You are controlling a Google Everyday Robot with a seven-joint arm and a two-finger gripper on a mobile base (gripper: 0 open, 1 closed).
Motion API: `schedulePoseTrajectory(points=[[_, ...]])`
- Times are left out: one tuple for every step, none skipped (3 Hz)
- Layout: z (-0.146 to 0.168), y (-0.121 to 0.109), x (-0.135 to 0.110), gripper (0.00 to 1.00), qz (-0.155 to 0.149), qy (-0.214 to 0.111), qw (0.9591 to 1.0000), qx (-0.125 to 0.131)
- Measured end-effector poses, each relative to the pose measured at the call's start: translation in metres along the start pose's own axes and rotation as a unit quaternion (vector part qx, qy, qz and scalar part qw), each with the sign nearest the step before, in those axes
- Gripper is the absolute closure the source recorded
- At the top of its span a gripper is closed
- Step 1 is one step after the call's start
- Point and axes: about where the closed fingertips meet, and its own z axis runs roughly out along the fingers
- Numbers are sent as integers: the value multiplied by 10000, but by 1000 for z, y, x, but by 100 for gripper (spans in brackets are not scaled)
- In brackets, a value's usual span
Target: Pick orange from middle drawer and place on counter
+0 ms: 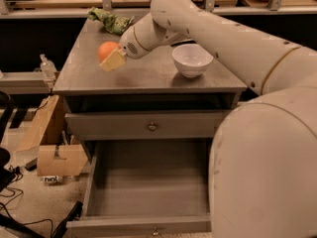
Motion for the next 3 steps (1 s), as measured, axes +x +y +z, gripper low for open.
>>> schedulePoseTrajectory(points=[[45,-34,27,100,328,523,9980,94],[42,-34,23,100,328,523,9980,94],[44,-33,24,82,328,531,9980,76]])
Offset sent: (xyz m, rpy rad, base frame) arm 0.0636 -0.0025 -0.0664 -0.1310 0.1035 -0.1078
